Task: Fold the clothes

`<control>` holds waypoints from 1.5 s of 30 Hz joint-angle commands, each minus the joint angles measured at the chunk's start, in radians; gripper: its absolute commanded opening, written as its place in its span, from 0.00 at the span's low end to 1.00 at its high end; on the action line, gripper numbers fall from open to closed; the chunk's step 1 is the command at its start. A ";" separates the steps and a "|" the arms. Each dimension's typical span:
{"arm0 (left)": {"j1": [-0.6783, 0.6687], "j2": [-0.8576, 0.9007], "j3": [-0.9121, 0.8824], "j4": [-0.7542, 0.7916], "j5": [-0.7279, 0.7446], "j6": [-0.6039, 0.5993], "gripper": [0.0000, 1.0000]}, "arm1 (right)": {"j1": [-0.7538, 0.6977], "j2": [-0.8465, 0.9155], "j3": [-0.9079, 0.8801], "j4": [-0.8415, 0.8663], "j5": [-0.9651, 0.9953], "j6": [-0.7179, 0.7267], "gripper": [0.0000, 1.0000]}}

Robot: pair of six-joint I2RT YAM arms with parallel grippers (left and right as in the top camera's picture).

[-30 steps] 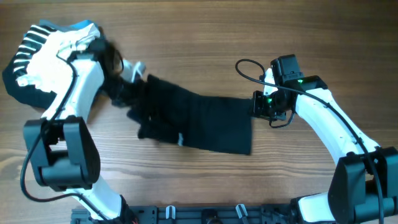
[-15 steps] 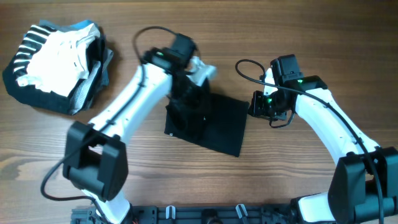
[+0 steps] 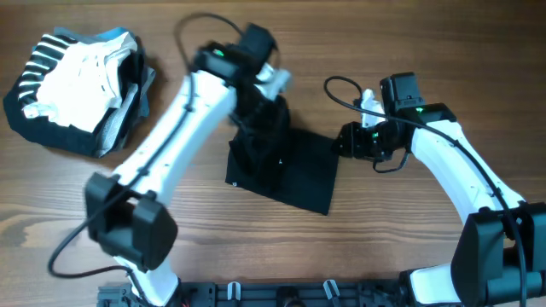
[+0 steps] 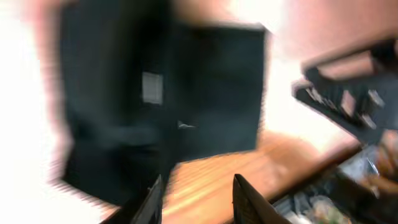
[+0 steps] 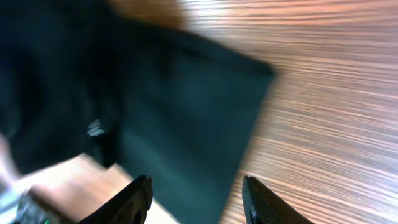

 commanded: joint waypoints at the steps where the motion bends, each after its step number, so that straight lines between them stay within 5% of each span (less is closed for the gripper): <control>1: 0.144 -0.056 0.033 -0.018 -0.183 0.003 0.19 | 0.055 -0.010 -0.003 0.056 -0.195 -0.051 0.53; 5: 0.209 -0.023 -0.033 0.005 -0.183 0.004 0.25 | 0.125 -0.010 -0.003 0.140 -0.193 0.044 0.56; 8: 0.234 -0.005 -0.126 0.061 -0.183 0.006 0.36 | 0.218 -0.009 -0.003 0.235 -0.148 0.148 0.75; 10: 0.248 0.003 -0.144 0.076 -0.183 0.006 0.38 | 0.281 0.000 -0.003 0.285 -0.046 0.257 0.76; 19: 0.268 0.004 -0.143 0.121 -0.154 -0.001 0.45 | 0.446 0.170 -0.003 0.425 0.137 0.663 0.56; 21: 0.267 0.004 -0.143 0.133 -0.148 -0.001 0.46 | 0.444 0.182 -0.002 0.441 0.116 0.659 0.12; 22: 0.267 0.004 -0.143 0.135 -0.148 -0.001 0.46 | 0.438 0.171 0.001 0.424 0.115 0.637 0.04; 28: 0.267 0.004 -0.143 0.142 -0.144 -0.001 0.47 | 0.364 -0.006 0.025 0.194 0.129 0.457 0.04; 35: 0.267 0.004 -0.144 0.150 -0.095 -0.001 0.53 | 0.264 -0.075 0.023 -0.104 0.227 0.430 0.04; 45: 0.265 0.006 -0.218 0.169 0.074 0.069 0.63 | 0.256 -0.055 -0.099 -0.147 0.363 0.483 0.07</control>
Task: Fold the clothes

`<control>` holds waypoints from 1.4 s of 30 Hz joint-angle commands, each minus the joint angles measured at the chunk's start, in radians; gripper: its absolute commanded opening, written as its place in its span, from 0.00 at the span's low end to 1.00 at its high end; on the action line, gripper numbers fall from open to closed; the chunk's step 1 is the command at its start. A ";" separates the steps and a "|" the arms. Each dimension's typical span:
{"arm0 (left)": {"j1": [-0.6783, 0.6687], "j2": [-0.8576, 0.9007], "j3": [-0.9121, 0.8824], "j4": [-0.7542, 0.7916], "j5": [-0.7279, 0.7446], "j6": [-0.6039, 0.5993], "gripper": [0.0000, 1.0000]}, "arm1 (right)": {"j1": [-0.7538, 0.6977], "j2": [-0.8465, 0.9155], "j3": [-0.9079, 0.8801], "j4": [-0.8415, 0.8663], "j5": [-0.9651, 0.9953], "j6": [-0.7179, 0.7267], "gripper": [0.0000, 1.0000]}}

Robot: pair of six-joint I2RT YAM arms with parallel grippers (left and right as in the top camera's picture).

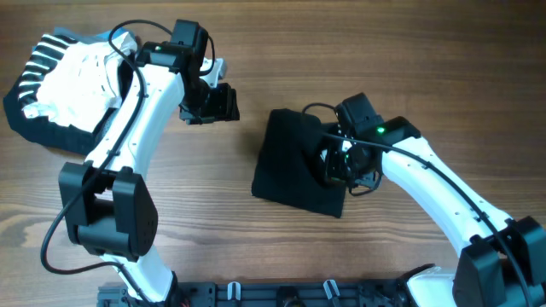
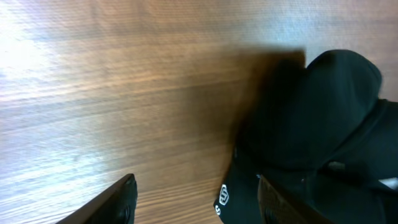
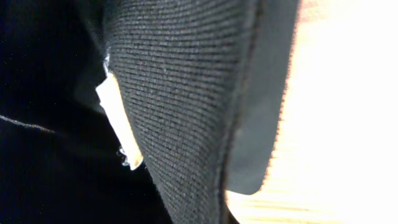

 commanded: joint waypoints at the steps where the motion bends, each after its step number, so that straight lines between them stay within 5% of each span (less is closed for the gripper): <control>1: -0.003 0.000 -0.054 0.017 0.177 0.096 0.62 | -0.006 0.018 -0.082 0.023 0.068 0.031 0.08; 6: -0.055 0.001 -0.098 0.088 0.315 0.189 0.55 | -0.020 0.020 -0.153 0.117 0.143 0.042 0.18; 18: -0.234 0.031 -0.109 0.190 0.256 0.188 0.37 | -0.033 0.030 -0.155 0.216 0.213 0.029 0.20; 25: -0.254 0.236 -0.110 0.341 0.254 0.093 0.21 | -0.036 0.030 -0.155 0.201 0.225 0.030 0.20; 28: -0.256 0.332 -0.110 0.406 0.269 0.019 0.21 | -0.036 0.030 -0.155 0.196 0.238 0.029 0.20; 31: -0.256 0.354 -0.110 0.402 0.275 0.019 0.38 | -0.036 0.030 -0.155 0.190 0.244 0.026 0.21; 35: -0.241 0.293 -0.077 0.337 0.319 0.020 0.47 | -0.044 0.011 -0.132 0.188 0.233 -0.064 0.44; 38: -0.210 0.187 -0.021 0.237 0.317 0.051 0.53 | -0.049 -0.053 -0.100 0.175 0.137 -0.192 0.48; 41: -0.185 0.097 -0.016 0.192 0.295 0.055 0.59 | -0.049 -0.123 -0.096 0.172 0.042 -0.304 0.41; 42: -0.172 0.057 -0.016 0.158 0.271 0.063 0.62 | -0.049 -0.147 -0.096 0.171 -0.011 -0.354 0.31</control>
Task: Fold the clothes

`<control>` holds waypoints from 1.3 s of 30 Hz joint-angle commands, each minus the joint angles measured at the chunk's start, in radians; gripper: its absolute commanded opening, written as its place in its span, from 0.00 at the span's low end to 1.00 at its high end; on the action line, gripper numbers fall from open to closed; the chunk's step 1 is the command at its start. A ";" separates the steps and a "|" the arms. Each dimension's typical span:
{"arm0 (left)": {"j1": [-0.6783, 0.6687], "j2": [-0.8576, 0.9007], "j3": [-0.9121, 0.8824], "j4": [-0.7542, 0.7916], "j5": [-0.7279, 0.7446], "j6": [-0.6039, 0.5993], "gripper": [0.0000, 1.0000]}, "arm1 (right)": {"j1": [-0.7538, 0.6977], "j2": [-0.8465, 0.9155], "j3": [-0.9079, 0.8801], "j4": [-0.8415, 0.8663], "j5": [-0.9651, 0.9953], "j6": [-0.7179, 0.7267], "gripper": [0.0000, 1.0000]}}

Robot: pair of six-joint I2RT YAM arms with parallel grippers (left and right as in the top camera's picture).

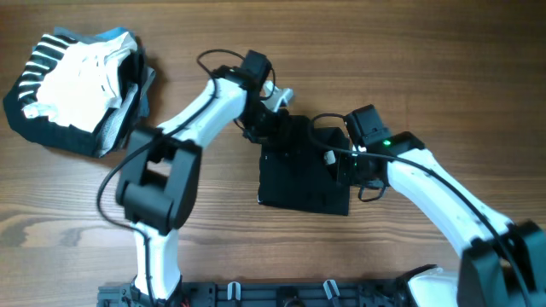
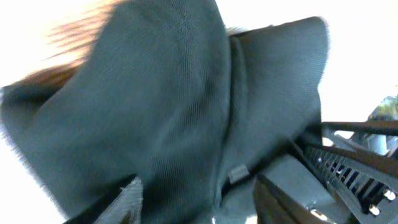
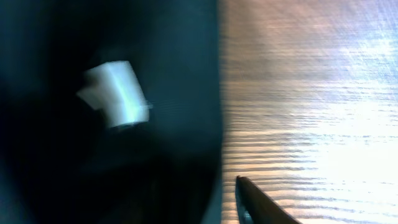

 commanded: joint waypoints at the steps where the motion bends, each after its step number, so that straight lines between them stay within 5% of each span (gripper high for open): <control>1: 0.051 -0.170 0.032 -0.079 -0.082 0.035 0.62 | -0.002 -0.104 0.035 -0.008 -0.199 -0.217 0.22; 2: 0.064 -0.192 0.032 -0.116 -0.112 0.038 0.61 | -0.002 -0.112 0.035 -0.012 -0.217 -0.217 0.12; 5: 0.080 -0.199 0.031 -0.208 -0.132 0.038 0.48 | -0.002 -0.110 0.033 -0.038 -0.272 -0.207 0.05; 11: 0.043 -0.196 -0.115 -0.158 -0.116 0.037 0.32 | 0.001 -0.087 -0.039 0.061 -0.386 -0.315 0.04; 15: 0.003 -0.196 -0.286 -0.024 -0.114 0.027 0.30 | 0.000 0.007 -0.146 0.205 -0.239 -0.201 0.04; 25: -0.006 -0.198 -0.492 0.130 -0.118 -0.018 0.32 | -0.001 0.166 -0.172 0.278 -0.238 -0.124 0.04; 26: 0.005 -0.200 -0.474 0.103 -0.117 -0.018 0.42 | -0.001 0.128 -0.171 0.272 -0.239 -0.125 0.04; 29: 0.039 -0.206 -0.398 -0.005 -0.117 -0.014 0.50 | -0.001 0.021 -0.169 0.242 -0.241 -0.129 0.04; 36: 0.099 -0.246 -0.169 -0.169 -0.114 0.038 0.50 | -0.001 -0.275 -0.165 0.240 -0.233 -0.132 0.42; 39: 0.103 -0.261 -0.130 -0.116 -0.113 0.036 0.71 | -0.001 -0.341 -0.165 0.240 -0.174 -0.080 0.53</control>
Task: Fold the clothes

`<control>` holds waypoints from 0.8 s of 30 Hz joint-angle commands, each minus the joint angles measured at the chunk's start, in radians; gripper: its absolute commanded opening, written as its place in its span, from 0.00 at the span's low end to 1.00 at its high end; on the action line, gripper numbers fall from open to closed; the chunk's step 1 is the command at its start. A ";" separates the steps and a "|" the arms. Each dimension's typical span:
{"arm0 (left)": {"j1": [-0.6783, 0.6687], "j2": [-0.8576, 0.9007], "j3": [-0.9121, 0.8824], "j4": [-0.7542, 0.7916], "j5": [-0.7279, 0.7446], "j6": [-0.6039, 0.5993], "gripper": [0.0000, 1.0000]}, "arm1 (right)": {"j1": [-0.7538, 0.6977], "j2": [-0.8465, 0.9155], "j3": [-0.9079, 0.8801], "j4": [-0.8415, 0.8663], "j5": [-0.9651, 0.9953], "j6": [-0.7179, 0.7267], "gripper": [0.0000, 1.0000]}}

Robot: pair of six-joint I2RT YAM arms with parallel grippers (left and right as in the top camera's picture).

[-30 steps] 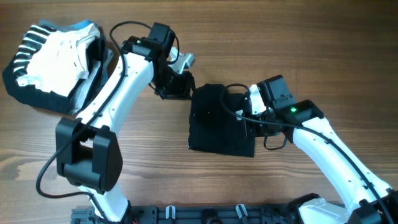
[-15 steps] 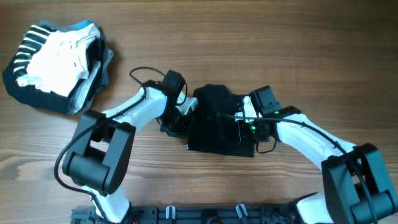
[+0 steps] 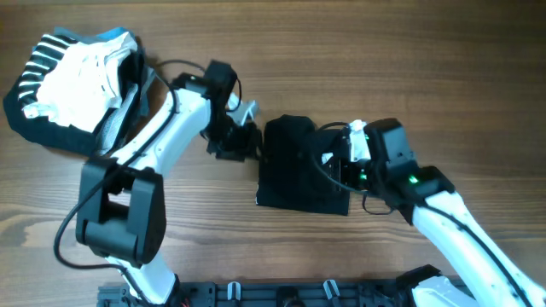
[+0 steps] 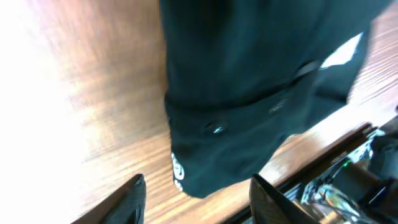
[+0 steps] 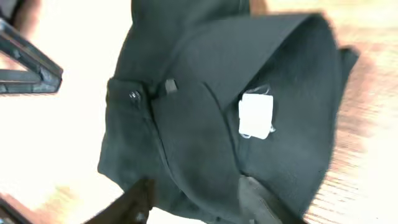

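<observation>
A black garment [image 3: 299,166] lies folded into a compact square at the table's middle. In the right wrist view the black garment [image 5: 205,106] shows a white label [image 5: 256,116] and a buttoned waistband. My left gripper [image 3: 243,141] stands open just off its left edge; in the left wrist view the cloth [image 4: 249,93] lies ahead of the left gripper [image 4: 199,205], which holds nothing. My right gripper [image 3: 345,166] is at the garment's right edge. In its own view the right gripper [image 5: 199,202] is open above the fabric.
A pile of clothes [image 3: 77,81], white on top with black-and-white stripes and grey beneath, sits at the far left corner. A rack of black hooks [image 3: 281,294] runs along the table's front edge. Bare wood [image 3: 426,68] surrounds the garment.
My left gripper was over the garment's top-left corner and now stands off its left edge. The right wrist view was close against the cloth and now takes in the whole garment.
At first the garment lay wider and tilted, my left gripper over it and the right beside it. Then the left arm was back near the pile with the right gripper on the cloth. Later both were at a squarer garment. Now both are open beside it.
</observation>
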 commanded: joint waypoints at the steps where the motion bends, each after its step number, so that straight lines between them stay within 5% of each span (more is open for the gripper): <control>1: 0.005 -0.037 0.035 0.064 0.006 0.018 0.72 | 0.005 -0.050 0.001 0.003 0.087 0.079 0.53; 4: 0.005 -0.021 0.028 0.142 0.005 0.016 0.80 | 0.005 -0.052 0.001 0.005 0.132 0.197 0.53; 7: 0.004 0.023 0.011 0.182 0.006 0.016 0.99 | 0.005 -0.053 0.002 0.040 0.135 0.240 0.53; 14: -0.016 0.224 0.007 0.239 0.261 0.016 1.00 | 0.005 -0.035 0.002 0.043 0.136 0.245 0.52; 17: -0.053 0.250 0.007 0.251 0.305 0.016 1.00 | 0.005 0.034 0.001 -0.002 0.184 0.249 0.27; 24: -0.097 0.250 0.007 0.252 0.263 0.016 1.00 | -0.022 0.406 0.002 0.032 0.204 0.249 0.04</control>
